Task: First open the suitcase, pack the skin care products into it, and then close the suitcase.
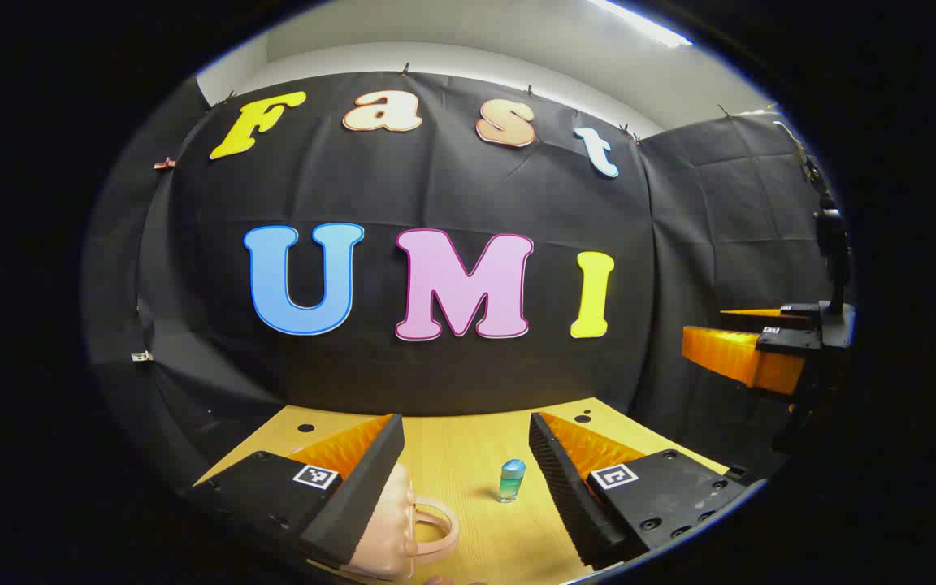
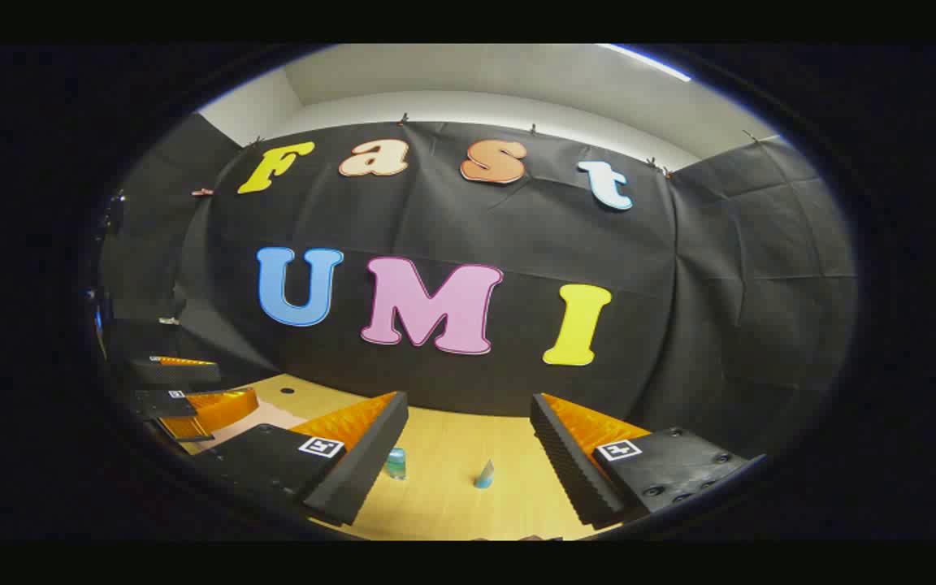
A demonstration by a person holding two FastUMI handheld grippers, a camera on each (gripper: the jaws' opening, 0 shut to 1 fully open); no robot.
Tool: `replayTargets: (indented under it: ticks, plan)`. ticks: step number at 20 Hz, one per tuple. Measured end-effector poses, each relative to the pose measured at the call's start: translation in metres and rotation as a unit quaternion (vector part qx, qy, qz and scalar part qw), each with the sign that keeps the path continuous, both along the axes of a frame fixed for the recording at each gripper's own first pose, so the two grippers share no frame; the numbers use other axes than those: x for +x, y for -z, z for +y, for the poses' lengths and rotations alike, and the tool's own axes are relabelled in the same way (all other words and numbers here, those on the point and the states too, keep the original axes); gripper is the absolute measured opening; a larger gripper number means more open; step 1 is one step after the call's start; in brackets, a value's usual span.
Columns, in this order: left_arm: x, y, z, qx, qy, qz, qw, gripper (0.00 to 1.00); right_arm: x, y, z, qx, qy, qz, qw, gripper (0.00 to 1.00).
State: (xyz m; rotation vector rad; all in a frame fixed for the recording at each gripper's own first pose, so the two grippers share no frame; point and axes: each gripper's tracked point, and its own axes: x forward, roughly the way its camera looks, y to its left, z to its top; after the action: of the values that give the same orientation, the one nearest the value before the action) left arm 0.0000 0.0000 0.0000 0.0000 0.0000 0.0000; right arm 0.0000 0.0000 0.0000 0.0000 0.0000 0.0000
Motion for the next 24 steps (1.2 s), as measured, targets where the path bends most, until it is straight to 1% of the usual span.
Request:
replayTargets:
  ticks: [1, 2, 3, 4, 7, 8, 9, 12, 19, 22, 23, 24]
  plan:
    - [0.000, 0.001, -0.001, 0.000, 0.002, 0.002, 1.000, 0.97, 0.000, 0.001, -0.001, -0.006, 0.002, 0.001, 1.000, 0.96]
    - [0.000, 0.004, -0.002, -0.001, 0.005, 0.005, 1.000, 1.00, -0.001, 0.001, -0.001, -0.013, 0.004, 0.001, 1.000, 0.96]
    - [0.001, 0.006, -0.004, -0.002, 0.008, 0.009, 1.000, 1.00, -0.002, 0.003, -0.001, -0.017, 0.004, 0.001, 1.000, 0.96]
    - [0.000, 0.009, -0.005, -0.002, 0.009, 0.011, 1.000, 0.97, -0.003, 0.002, -0.001, -0.020, 0.004, 0.001, 1.000, 0.96]
    - [0.000, 0.010, -0.005, 0.000, 0.011, 0.013, 1.000, 0.97, -0.005, 0.002, -0.001, -0.023, 0.005, 0.001, 1.000, 0.96]
    - [0.001, 0.012, -0.005, 0.001, 0.010, 0.013, 1.000, 0.97, -0.005, 0.001, -0.001, -0.023, 0.006, 0.000, 1.000, 0.94]
    - [0.001, 0.011, -0.004, 0.003, 0.009, 0.013, 1.000, 0.97, -0.006, 0.002, -0.002, -0.021, 0.007, 0.001, 1.000, 0.96]
    - [0.003, 0.012, -0.005, 0.007, 0.011, 0.014, 1.000, 0.97, -0.006, 0.001, -0.003, -0.012, 0.010, 0.001, 1.000, 0.96]
    - [0.005, 0.003, -0.007, 0.004, 0.016, 0.005, 1.000, 0.97, -0.007, 0.004, -0.009, -0.007, 0.020, 0.003, 1.000, 0.96]
    - [0.008, 0.008, -0.009, 0.007, 0.023, 0.010, 1.000, 0.97, -0.006, 0.007, -0.007, -0.007, 0.019, 0.007, 1.000, 0.96]
    - [0.009, 0.011, -0.008, 0.006, 0.024, 0.015, 1.000, 0.97, -0.006, 0.007, -0.006, -0.007, 0.018, 0.008, 1.000, 0.94]
    - [0.009, 0.014, -0.008, 0.004, 0.027, 0.019, 0.999, 0.97, -0.007, 0.006, -0.006, -0.008, 0.018, 0.007, 1.000, 0.96]
